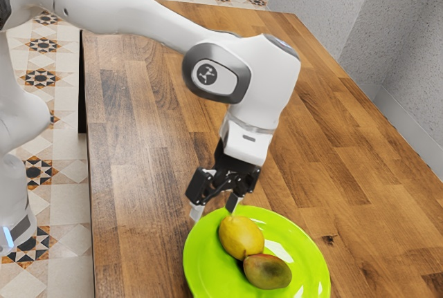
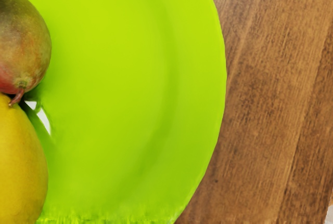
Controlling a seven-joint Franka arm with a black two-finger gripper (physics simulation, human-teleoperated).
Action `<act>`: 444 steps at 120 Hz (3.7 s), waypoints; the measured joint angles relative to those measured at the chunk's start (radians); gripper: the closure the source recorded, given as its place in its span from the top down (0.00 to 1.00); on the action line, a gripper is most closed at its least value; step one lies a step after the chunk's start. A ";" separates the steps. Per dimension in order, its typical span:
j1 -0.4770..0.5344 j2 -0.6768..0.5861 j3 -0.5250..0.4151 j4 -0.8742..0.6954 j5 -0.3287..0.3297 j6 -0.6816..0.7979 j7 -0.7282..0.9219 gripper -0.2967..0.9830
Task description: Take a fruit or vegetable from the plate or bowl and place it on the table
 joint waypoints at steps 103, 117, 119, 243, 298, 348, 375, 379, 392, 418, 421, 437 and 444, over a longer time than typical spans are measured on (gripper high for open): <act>0.121 -0.001 0.004 0.008 0.042 0.024 0.142 0.76; 0.121 0.022 0.004 0.008 0.040 0.028 0.152 0.76; 0.121 0.027 0.004 0.008 0.040 0.029 0.153 0.76; 0.082 0.146 -0.005 0.010 0.016 0.191 0.187 0.76; 0.091 0.191 -0.009 0.011 -0.021 0.211 0.191 0.76; 0.090 0.225 -0.010 0.011 -0.049 0.221 0.192 0.77; 0.093 0.242 -0.010 0.011 -0.072 0.222 0.193 0.77; 0.095 0.245 -0.010 0.011 -0.075 0.222 0.193 0.77; 0.099 0.249 -0.009 0.011 -0.092 0.222 0.192 0.72; 0.107 0.252 -0.002 0.011 -0.123 0.254 0.182 0.42; 0.107 0.252 -0.001 0.011 -0.123 0.258 0.181 0.41; 0.103 0.240 0.001 0.014 -0.120 0.280 0.172 0.36; 0.101 0.225 0.004 0.022 -0.116 0.288 0.169 0.36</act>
